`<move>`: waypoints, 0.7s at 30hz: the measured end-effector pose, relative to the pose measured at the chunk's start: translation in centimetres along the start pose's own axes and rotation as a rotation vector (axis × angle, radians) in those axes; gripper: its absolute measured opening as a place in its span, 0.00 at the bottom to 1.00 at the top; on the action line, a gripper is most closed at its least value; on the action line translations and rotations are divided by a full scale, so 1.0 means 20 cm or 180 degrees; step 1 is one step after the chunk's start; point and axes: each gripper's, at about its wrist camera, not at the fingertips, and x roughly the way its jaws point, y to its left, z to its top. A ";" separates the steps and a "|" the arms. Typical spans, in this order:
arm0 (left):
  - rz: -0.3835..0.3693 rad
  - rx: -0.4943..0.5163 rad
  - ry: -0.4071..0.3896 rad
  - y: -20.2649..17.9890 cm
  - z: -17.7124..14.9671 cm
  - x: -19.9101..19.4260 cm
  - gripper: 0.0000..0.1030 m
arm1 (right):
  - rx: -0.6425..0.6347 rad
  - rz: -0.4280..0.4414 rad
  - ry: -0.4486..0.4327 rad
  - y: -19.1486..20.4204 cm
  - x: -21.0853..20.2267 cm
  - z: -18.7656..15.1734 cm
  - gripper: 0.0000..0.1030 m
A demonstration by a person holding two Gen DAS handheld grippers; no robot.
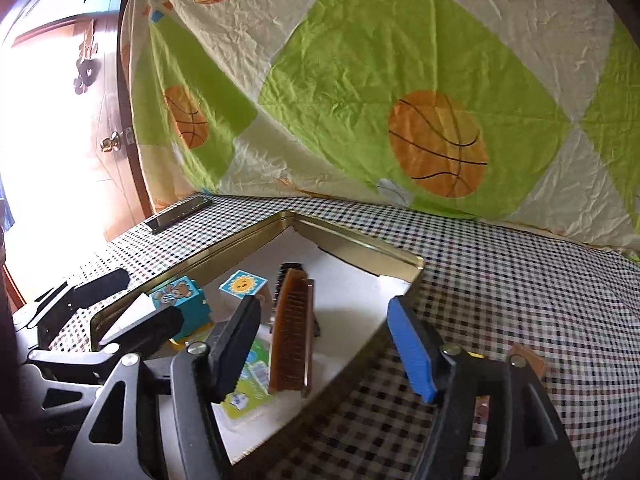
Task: Organize rigid objects
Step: 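Set the teddy-bear block on the face block while the right tool releases the comb, then move the left tool to the yellow cube while the right tool approaches the copper case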
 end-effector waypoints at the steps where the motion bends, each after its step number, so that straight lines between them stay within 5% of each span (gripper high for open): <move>1: -0.0005 -0.0005 -0.0028 -0.02 0.00 -0.01 0.99 | 0.0074 -0.0011 0.0000 -0.06 -0.02 0.00 0.68; 13: -0.0330 0.0158 -0.0051 -0.35 0.04 -0.04 0.99 | 0.0725 -0.0699 0.0369 -0.61 -0.07 -0.11 0.68; 21: -0.0311 0.0337 0.0052 -0.59 0.08 0.06 0.99 | 0.0864 -0.0746 0.0926 -0.71 0.14 -0.15 0.68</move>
